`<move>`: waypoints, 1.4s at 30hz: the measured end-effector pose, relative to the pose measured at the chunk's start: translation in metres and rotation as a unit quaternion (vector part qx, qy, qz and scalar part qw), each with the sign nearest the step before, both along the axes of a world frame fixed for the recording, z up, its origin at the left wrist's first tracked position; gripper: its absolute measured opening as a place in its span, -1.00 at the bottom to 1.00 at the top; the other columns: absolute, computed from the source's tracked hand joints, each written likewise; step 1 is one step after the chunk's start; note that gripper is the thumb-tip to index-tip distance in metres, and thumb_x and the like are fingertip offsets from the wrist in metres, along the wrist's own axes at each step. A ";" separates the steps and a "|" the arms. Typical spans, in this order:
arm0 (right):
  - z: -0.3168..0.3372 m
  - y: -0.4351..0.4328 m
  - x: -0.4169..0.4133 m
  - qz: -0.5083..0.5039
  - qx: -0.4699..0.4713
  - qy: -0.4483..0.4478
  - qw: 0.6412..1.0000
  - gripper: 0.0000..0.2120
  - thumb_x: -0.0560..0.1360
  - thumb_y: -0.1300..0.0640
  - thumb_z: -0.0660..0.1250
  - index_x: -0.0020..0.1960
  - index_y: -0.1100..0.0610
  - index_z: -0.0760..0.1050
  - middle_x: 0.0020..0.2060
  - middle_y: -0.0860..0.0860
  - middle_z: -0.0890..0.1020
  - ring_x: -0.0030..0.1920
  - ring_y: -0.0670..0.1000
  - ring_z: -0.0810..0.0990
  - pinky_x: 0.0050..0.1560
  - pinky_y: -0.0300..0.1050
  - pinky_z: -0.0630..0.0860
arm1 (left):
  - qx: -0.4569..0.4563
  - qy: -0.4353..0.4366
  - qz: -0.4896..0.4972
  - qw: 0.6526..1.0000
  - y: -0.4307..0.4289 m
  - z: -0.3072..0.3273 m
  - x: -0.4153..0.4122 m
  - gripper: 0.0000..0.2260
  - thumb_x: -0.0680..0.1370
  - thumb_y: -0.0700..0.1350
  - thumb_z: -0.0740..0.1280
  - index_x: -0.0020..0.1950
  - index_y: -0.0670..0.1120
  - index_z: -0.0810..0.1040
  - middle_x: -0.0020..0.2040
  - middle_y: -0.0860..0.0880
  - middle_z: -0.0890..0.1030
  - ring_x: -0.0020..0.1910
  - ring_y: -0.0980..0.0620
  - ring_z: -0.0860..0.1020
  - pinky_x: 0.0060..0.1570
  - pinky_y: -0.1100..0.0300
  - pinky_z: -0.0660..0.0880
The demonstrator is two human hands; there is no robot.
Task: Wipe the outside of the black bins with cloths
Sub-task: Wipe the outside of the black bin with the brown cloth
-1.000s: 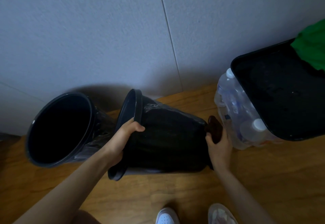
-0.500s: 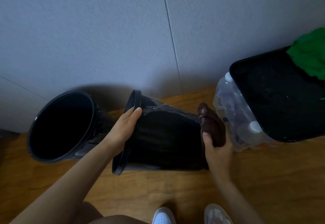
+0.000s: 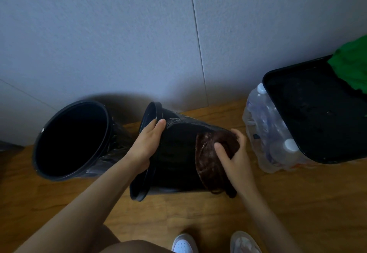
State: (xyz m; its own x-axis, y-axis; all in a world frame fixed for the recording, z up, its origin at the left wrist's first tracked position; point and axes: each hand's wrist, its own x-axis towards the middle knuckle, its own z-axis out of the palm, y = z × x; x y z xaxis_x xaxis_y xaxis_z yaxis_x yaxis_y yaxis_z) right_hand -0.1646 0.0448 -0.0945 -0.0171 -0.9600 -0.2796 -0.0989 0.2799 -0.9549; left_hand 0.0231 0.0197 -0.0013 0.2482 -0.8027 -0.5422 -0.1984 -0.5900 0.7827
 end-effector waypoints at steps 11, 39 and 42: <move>-0.014 0.048 0.057 0.069 -0.258 0.250 0.931 -0.28 0.48 -0.11 0.16 0.51 -0.14 -0.16 0.50 -0.01 0.02 0.49 0.05 -0.05 0.39 0.06 0.07 | -0.010 -0.020 0.033 0.999 0.002 -0.007 0.005 -0.76 0.63 0.02 0.08 0.15 -0.04 0.45 0.04 -0.12 0.56 0.07 -0.09 0.54 0.16 -0.05 0.47; -0.008 0.020 0.053 0.019 -0.249 0.200 0.947 -0.39 0.48 -0.05 0.17 0.47 -0.21 0.03 0.34 0.02 0.21 0.35 0.06 0.24 0.26 -0.10 0.31 | -0.063 -0.030 -0.035 0.997 0.015 -0.008 -0.004 -0.73 0.62 0.00 0.10 0.22 -0.03 0.48 0.07 -0.01 0.58 0.12 0.01 0.53 0.17 0.07 0.44; 0.020 0.020 0.075 0.058 -0.277 0.142 0.949 -0.43 0.48 -0.07 0.18 0.45 -0.21 0.10 0.36 -0.02 0.21 0.38 -0.02 0.19 0.32 -0.10 0.32 | -0.061 0.001 -0.012 0.998 0.020 -0.006 -0.006 -0.74 0.62 0.00 0.12 0.06 -0.09 0.55 -0.03 -0.14 0.60 0.02 -0.09 0.57 0.13 -0.06 0.48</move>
State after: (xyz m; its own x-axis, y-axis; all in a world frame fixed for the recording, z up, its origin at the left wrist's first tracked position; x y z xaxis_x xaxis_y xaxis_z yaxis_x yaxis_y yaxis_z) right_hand -0.0900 0.0645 -0.0747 0.0983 -0.9584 0.2679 -0.3728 -0.2850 -0.8831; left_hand 0.0166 0.0402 -0.0073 0.2269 -0.8683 -0.4410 -0.2098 -0.4858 0.8485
